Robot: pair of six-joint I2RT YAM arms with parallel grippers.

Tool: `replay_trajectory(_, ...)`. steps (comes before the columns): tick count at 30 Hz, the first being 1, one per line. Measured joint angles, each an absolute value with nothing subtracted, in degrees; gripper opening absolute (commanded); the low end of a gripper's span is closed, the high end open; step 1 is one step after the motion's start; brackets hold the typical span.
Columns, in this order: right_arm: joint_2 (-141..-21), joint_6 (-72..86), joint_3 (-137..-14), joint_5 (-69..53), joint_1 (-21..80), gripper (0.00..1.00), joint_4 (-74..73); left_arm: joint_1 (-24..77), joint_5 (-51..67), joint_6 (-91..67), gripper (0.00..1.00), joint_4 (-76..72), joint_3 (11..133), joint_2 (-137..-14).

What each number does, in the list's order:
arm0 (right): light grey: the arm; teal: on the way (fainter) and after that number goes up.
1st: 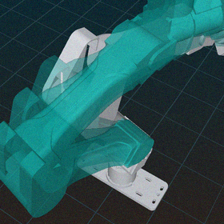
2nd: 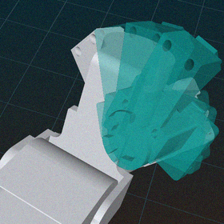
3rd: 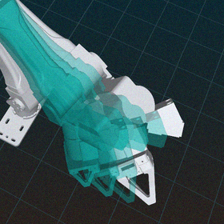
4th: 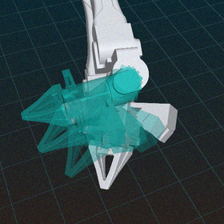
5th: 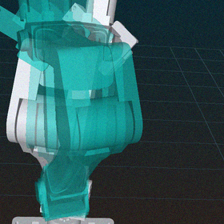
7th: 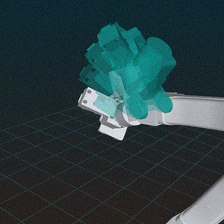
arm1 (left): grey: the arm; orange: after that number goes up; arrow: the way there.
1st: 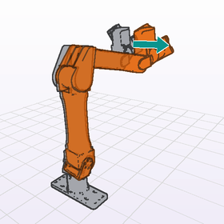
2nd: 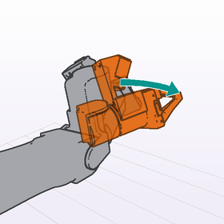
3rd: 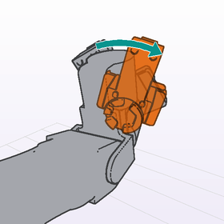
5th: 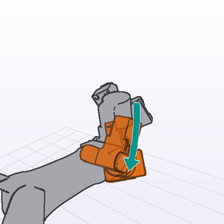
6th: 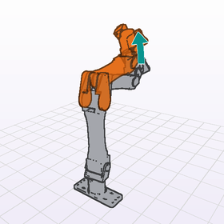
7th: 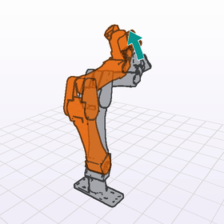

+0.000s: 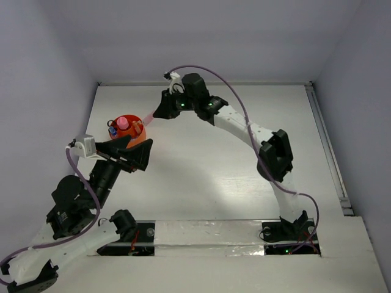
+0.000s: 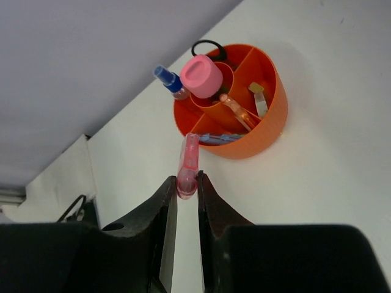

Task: Sort the stationery into containers
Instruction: Place the pen in the storage box.

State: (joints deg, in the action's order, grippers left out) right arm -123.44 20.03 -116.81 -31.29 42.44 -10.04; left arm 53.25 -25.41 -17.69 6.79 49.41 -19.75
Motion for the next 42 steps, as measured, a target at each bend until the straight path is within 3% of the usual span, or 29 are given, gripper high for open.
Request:
replay_trajectory(9, -138.74, 18.13, -134.69, -25.32, 45.65, 0.0, -18.61, 53.25, -32.6, -16.51, 0.99, 9.78, 43.29, -16.01)
replay_trajectory(26, -147.11, 19.35, -141.73, -22.33, 47.75, 0.0, -19.2, 51.57, -34.06, -14.44, 0.99, 10.13, 43.09, -15.25)
replay_trajectory(27, -147.11, 19.49, -141.73, -22.28, 47.97, 0.04, -19.16, 51.29, -33.89, -14.39, 0.99, 10.13, 43.09, -15.25)
replay_trajectory(29, -147.11, 19.7, -141.69, -22.33, 48.29, 0.26, -18.81, 50.72, -33.47, -14.37, 0.99, 10.11, 43.09, -15.27)
replay_trajectory(30, -147.11, 19.99, -141.58, -22.37, 48.49, 0.46, -18.65, 50.43, -33.26, -14.37, 0.99, 10.11, 43.09, -15.29)
replay_trajectory(33, -146.54, 20.64, -139.17, -22.5, 49.08, 0.73, -15.86, 49.54, -32.71, -14.39, 0.99, 10.09, 43.09, -15.4)
replay_trajectory(35, -145.01, 20.95, -135.17, -22.41, 49.25, 0.82, -14.02, 48.99, -32.32, -14.39, 0.99, 10.02, 43.07, -15.57)
replay_trajectory(40, -138.96, 21.21, -125.93, -21.87, 49.58, 0.89, -10.92, 47.33, -30.79, -14.39, 0.99, 9.5, 42.98, -16.49)
replay_trajectory(42, -135.66, 21.19, -122.5, -21.54, 49.58, 0.96, -8.67, 46.59, -30.17, -14.41, 0.99, 9.23, 42.87, -17.04)
